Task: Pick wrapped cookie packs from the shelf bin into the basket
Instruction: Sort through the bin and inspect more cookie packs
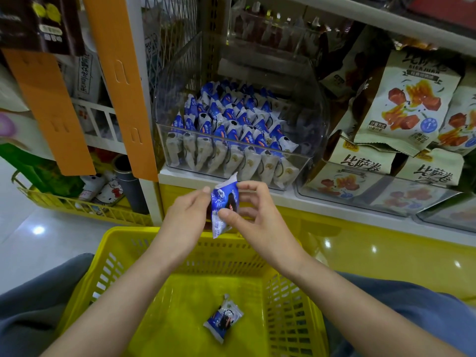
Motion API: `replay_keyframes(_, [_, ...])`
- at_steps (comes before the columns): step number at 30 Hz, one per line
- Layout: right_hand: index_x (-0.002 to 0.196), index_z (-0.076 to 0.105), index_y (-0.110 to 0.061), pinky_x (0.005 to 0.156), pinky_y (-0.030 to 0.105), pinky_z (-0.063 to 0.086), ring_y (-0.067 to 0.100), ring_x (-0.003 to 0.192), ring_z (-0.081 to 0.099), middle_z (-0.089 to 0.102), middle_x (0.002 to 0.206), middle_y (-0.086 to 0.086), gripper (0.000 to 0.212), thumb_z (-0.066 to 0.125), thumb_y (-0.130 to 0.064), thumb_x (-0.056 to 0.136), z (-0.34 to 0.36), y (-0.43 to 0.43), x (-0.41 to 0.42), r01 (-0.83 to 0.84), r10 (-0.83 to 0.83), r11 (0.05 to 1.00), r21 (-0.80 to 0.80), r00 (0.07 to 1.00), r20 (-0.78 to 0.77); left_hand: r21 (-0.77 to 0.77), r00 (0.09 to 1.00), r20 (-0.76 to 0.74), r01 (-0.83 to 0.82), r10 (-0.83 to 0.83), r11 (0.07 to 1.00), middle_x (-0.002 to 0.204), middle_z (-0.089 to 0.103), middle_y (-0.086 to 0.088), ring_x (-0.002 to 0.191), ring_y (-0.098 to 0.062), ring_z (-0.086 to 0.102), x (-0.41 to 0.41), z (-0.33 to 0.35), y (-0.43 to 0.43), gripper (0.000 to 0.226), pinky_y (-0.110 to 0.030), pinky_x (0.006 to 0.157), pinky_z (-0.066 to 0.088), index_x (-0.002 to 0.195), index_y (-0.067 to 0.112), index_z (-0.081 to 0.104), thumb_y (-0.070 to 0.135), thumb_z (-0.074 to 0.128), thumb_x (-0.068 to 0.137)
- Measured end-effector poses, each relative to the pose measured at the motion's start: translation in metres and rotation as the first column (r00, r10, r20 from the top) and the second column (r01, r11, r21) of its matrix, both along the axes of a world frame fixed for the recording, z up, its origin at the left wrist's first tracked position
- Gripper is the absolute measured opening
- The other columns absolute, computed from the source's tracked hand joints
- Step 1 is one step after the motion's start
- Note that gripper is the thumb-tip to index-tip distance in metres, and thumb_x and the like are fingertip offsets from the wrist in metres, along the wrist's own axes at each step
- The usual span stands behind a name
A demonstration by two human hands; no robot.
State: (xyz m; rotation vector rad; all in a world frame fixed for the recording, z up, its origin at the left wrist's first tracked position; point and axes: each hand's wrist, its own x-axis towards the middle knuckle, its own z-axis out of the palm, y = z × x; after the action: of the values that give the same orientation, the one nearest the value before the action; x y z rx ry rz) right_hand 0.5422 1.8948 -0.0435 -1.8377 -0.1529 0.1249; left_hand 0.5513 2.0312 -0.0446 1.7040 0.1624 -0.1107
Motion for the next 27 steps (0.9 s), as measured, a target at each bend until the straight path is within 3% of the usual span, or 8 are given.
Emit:
replay_keyframes(2, [0.11, 0.036, -0.03, 0.078, 0.032, 0.054, 0.012, 0.086, 0.061, 0.056, 0.102, -0.008, 0.051, 0.074, -0.025, 0.076, -0.002, 0.001, 0.002, 0.059, -0.06, 0.997, -0.048, 0.998, -0.03, -0.146, 0.994, -0.108, 0.006, -0.022, 0.989, 0.074, 0.072, 0.006, 0.073, -0.01, 0.068, -0.005, 0.003, -0.003, 0.034, -0.028, 0.067, 0.054, 0.085, 0.022, 0.062, 0.039, 0.035, 0.097])
replay_keyframes(8, [0.105, 0.044, -0.028, 0.073, 0.021, 0.051, -0.004, 0.078, 0.057, 0.056, 0.093, -0.015, 0.045, 0.076, -0.028, 0.073, -0.009, 0.005, 0.005, 0.02, -0.026, 0.99, -0.143, 0.999, -0.041, -0.035, 1.0, 0.004, 0.013, -0.013, 0.999, 0.069, 0.062, 0.004, 0.061, -0.003, 0.057, -0.009, 0.003, -0.005, 0.014, -0.009, 0.053, 0.042, 0.086, 0.016, 0.055, 0.023, 0.047, 0.095])
replay_keyframes(12, [0.095, 0.058, -0.015, 0.078, 0.044, 0.05, 0.015, 0.075, 0.057, 0.063, 0.085, -0.002, 0.01, 0.057, -0.024, 0.09, -0.005, 0.005, 0.006, 0.027, -0.029, 0.998, -0.056, 0.999, -0.03, -0.019, 0.999, 0.031, -0.02, 0.021, 1.0, 0.069, 0.058, 0.001, 0.059, -0.002, 0.055, -0.005, 0.001, -0.002, 0.017, -0.011, 0.053, 0.041, 0.083, 0.013, 0.056, 0.018, 0.046, 0.096])
replay_keyframes(14, [0.087, 0.06, -0.006, 0.075, 0.049, 0.049, 0.024, 0.072, 0.056, 0.064, 0.079, 0.008, 0.016, 0.054, -0.02, 0.092, -0.001, 0.003, 0.006, 0.058, -0.058, 0.997, -0.046, 0.998, 0.016, -0.092, 0.999, -0.033, -0.031, 0.029, 0.995, 0.062, 0.062, 0.005, 0.057, -0.002, 0.057, -0.004, 0.001, -0.002, 0.02, -0.016, 0.054, 0.045, 0.08, 0.016, 0.059, 0.019, 0.047, 0.095])
replay_keyframes(16, [0.087, 0.059, -0.004, 0.07, 0.045, 0.048, 0.03, 0.072, 0.056, 0.064, 0.078, 0.013, 0.018, 0.055, -0.021, 0.092, 0.002, 0.001, 0.004, 0.055, -0.043, 0.993, -0.102, 0.992, 0.117, -0.206, 0.989, -0.139, -0.069, 0.041, 0.976, 0.057, 0.066, 0.01, 0.053, -0.002, 0.061, -0.002, 0.002, -0.003, 0.02, -0.019, 0.052, 0.049, 0.08, 0.019, 0.061, 0.021, 0.048, 0.094])
replay_keyframes(19, [0.084, 0.056, -0.013, 0.061, 0.035, 0.044, 0.016, 0.065, 0.051, 0.058, 0.072, 0.001, 0.016, 0.054, -0.027, 0.092, 0.009, 0.0, 0.001, 0.055, -0.001, 0.977, -0.206, 0.968, 0.249, -0.287, 0.978, -0.205, -0.095, 0.036, 0.953, 0.063, 0.07, 0.01, 0.057, -0.005, 0.066, -0.001, 0.005, -0.002, 0.017, -0.03, 0.064, 0.052, 0.086, 0.022, 0.064, 0.028, 0.049, 0.093])
replay_keyframes(23, [0.098, 0.057, -0.028, 0.07, 0.029, 0.049, 0.006, 0.08, 0.06, 0.065, 0.09, -0.011, 0.011, 0.061, -0.025, 0.087, 0.021, 0.001, 0.0, 0.01, 0.01, 0.989, -0.147, 0.991, 0.135, -0.291, 0.992, -0.103, -0.103, 0.075, 0.951, 0.07, 0.07, 0.004, 0.064, -0.007, 0.065, -0.002, 0.013, -0.001, 0.022, -0.031, 0.066, 0.05, 0.081, 0.02, 0.064, 0.031, 0.049, 0.094])
replay_keyframes(27, [0.098, 0.061, -0.026, 0.076, 0.016, 0.049, -0.002, 0.084, 0.06, 0.066, 0.093, -0.013, 0.018, 0.066, -0.016, 0.083, 0.036, 0.0, 0.004, -0.089, 0.097, 0.99, -0.109, 0.993, 0.068, -0.165, 0.992, 0.065, -0.093, 0.105, 0.982, 0.068, 0.061, 0.005, 0.059, -0.003, 0.055, 0.001, 0.026, 0.002, 0.018, -0.017, 0.056, 0.045, 0.083, 0.02, 0.058, 0.028, 0.046, 0.095])
